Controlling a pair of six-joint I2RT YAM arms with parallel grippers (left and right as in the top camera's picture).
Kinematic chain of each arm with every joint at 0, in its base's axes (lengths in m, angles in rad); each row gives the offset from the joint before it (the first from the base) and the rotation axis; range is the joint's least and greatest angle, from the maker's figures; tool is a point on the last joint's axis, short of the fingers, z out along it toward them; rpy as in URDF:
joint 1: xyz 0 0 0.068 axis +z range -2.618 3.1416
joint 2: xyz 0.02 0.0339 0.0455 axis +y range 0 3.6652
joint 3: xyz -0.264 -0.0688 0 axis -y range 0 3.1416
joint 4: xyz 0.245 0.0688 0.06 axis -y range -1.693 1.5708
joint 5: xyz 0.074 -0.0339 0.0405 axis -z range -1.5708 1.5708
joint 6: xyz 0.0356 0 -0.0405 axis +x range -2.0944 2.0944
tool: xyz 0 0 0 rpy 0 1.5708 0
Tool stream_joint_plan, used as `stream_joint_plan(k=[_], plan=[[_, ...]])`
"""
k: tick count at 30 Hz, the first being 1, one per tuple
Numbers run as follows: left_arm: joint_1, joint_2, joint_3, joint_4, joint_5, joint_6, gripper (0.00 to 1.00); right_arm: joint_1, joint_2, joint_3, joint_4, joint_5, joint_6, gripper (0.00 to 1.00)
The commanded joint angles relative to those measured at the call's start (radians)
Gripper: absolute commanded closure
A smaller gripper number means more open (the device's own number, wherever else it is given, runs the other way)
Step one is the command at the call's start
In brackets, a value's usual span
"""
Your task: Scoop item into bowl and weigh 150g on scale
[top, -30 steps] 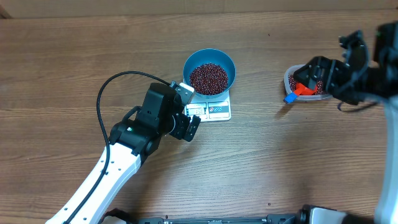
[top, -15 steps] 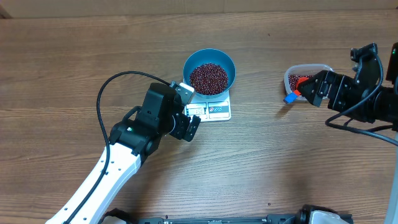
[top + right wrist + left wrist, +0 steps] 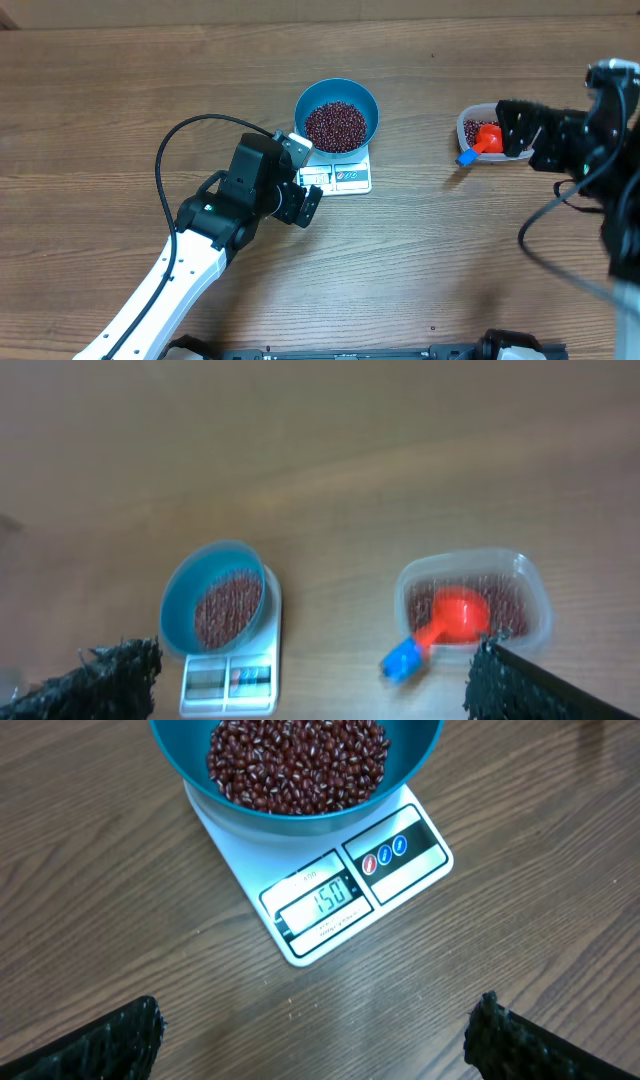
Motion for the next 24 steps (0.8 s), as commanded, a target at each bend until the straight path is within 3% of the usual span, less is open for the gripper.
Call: stream_joint_plan(k=[1, 13, 19, 24], plan=[[0.004, 0.005, -0.003, 0.002, -0.006, 0.004, 0.0, 0.005, -0.129, -0.194, 0.15, 0.021, 0.0, 0.0], [0.004, 0.005, -0.003, 0.002, -0.006, 0.004, 0.0, 0.04, -0.618, -0.903, 0.724, 0.067, -0.003, 0.0], [0.004, 0.005, -0.003, 0.002, -0.006, 0.004, 0.01, 0.058, -0.8, -1.169, 0.898, 0.09, -0.003, 0.0], [0.004, 0.005, -0.003, 0.002, -0.006, 0.004, 0.0, 0.101, -0.904, -1.289, 0.956, 0.159, -0.003, 0.0]])
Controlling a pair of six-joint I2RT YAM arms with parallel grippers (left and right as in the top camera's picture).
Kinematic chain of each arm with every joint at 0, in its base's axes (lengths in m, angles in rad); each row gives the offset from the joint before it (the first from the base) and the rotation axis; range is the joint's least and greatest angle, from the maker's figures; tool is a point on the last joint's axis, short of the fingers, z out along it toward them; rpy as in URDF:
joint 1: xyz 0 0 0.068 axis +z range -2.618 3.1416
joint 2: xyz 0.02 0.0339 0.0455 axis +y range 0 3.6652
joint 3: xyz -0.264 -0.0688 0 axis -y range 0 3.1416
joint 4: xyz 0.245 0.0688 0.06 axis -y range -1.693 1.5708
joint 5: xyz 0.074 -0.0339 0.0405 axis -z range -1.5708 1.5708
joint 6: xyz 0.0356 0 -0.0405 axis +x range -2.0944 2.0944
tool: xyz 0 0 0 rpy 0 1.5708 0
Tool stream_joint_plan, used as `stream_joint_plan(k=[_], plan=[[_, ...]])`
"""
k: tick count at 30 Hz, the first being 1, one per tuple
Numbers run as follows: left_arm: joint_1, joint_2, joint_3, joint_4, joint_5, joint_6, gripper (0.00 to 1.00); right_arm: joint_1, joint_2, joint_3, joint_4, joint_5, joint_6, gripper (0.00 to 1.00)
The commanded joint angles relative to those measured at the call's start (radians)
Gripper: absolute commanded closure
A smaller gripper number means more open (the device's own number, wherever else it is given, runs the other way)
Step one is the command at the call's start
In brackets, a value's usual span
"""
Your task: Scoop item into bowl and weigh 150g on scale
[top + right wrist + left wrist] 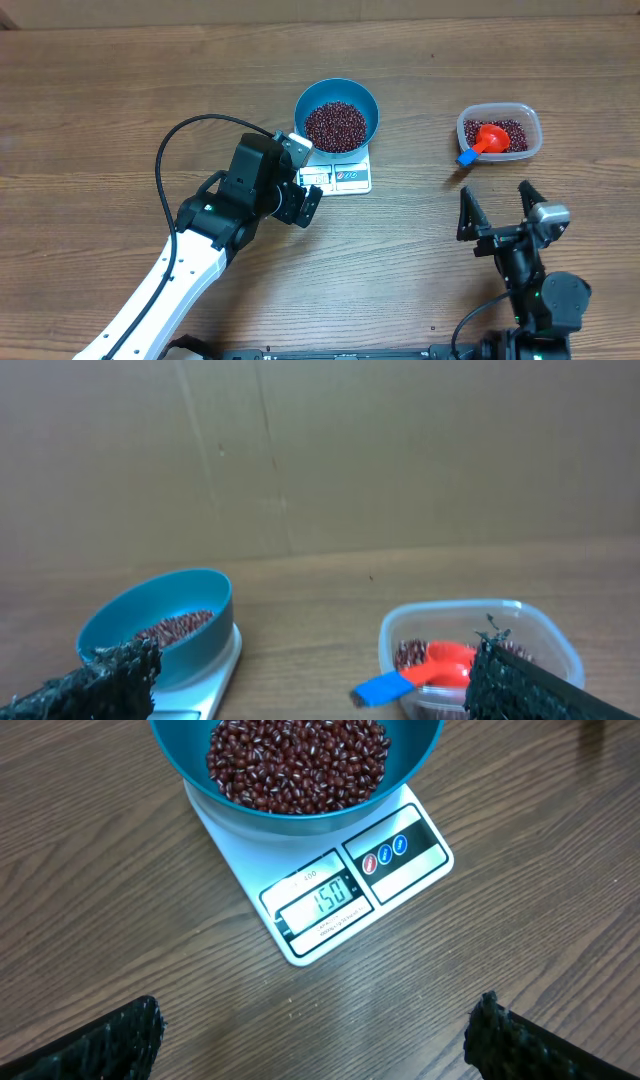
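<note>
A blue bowl (337,115) of red beans stands on the white scale (345,178), whose display (332,898) reads 150. My left gripper (298,205) hovers open just in front of the scale, nothing between its fingers. A clear plastic container (499,133) at the right holds more beans and a red scoop with a blue handle (479,143). My right gripper (496,208) stands open near the table's front right, well short of the container, and holds nothing. In the right wrist view the bowl (160,625) and container (478,652) both lie ahead.
The black cable (185,135) of the left arm loops over the table left of the scale. A brown cardboard wall (320,450) rises behind the table's far edge.
My right arm has drawn back from beside the container at the right edge to the front right of the table, gripper still open. The left arm, bowl, scale and scoop are unchanged.
</note>
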Motion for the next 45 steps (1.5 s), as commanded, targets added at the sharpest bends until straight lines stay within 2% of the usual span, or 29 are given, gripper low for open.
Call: stream_joint_plan(k=[1, 8, 11, 45], plan=[[0.004, 0.005, -0.003, 0.003, -0.006, 0.004, 0.0, 0.039, -0.067, -0.054, 0.019, 0.077, -0.003, 0.0], [0.004, 0.005, -0.003, 0.003, -0.006, 0.004, 0.01, 0.061, -0.142, -0.126, 0.019, 0.101, -0.003, 0.0], [0.004, 0.005, -0.003, 0.003, -0.006, 0.004, 0.0, 0.061, -0.191, -0.135, -0.056, 0.102, -0.003, 0.0], [0.004, 0.005, -0.003, 0.003, -0.006, 0.004, 0.0, 0.061, -0.188, -0.135, -0.069, 0.101, 0.001, 0.0]])
